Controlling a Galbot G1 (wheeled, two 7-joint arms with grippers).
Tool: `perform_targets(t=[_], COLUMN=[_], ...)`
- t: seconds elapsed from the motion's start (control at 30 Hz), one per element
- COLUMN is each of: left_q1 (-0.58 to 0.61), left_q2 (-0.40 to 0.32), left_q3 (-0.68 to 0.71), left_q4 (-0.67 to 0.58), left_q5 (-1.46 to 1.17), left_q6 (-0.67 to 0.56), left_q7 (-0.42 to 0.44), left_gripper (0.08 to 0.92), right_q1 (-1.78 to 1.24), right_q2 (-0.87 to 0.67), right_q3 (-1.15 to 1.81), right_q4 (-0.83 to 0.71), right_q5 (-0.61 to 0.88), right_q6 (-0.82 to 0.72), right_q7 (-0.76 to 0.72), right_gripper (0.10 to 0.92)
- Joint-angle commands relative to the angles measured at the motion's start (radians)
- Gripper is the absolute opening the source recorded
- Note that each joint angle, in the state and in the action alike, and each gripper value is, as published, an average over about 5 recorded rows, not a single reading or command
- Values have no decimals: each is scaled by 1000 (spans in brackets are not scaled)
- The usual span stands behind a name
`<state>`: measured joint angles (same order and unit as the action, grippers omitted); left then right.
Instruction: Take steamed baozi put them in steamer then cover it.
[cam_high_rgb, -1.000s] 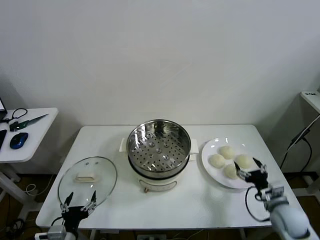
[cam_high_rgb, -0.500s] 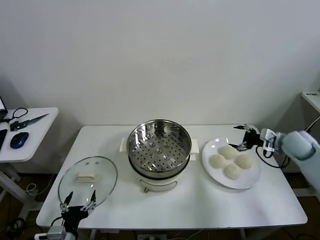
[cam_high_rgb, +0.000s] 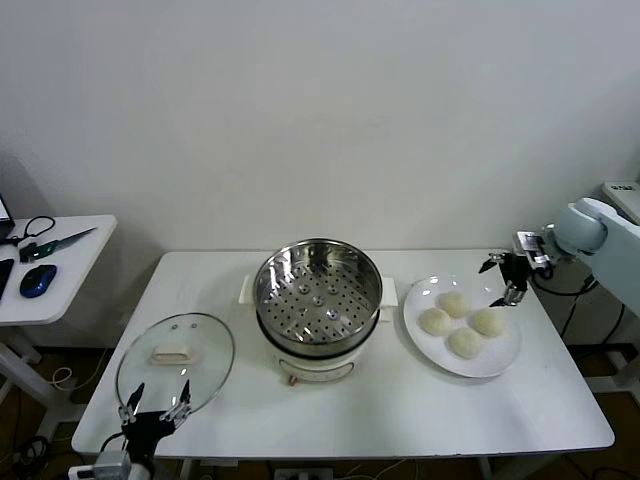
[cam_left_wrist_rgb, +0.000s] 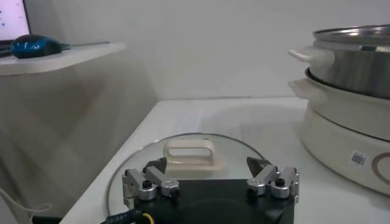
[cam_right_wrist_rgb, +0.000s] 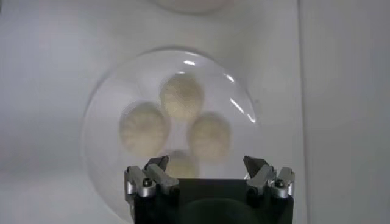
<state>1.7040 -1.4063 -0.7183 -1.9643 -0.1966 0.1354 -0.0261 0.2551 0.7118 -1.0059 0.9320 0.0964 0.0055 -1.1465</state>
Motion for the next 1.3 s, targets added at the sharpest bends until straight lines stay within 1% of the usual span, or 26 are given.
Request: perform_targets(t=[0.03, 0.27, 0.4, 0.57, 0.73, 1.0, 1.13, 1.3], left_q1=[1, -2, -3, -3, -2, -4, -5, -6], left_q2=[3, 1, 0, 0, -2, -6, -8, -8], left_q3=[-4, 0, 1, 4, 5, 7, 9, 8], left_q4=[6, 20, 26, 32, 35, 38, 44, 48], left_q5=[-2, -1, 0, 1, 1, 0, 1, 1], left_q6=[-1, -3, -4, -5, -9, -9, -11, -10], left_q7=[-1, -1, -1, -2, -3, -4, -6, -13], left_gripper=[823, 823, 823, 823, 823, 823, 823, 823], right_q1=[50, -65, -113, -151, -169, -171, -177, -179], right_q2=[110, 238, 300, 360, 401, 413, 414, 432], right_q3=[-119, 28, 105, 181, 234, 257, 273, 296], right_q4=[-135, -333, -407, -467, -524, -564, -568, -586], right_q5=[8, -107, -140, -171, -232, -300, -299, -307], right_q6=[-14, 6, 21, 36, 58, 66, 68, 70], right_q7=[-43, 3, 19, 30, 37, 43, 42, 51], right_gripper=[823, 823, 823, 823, 823, 818, 780, 668])
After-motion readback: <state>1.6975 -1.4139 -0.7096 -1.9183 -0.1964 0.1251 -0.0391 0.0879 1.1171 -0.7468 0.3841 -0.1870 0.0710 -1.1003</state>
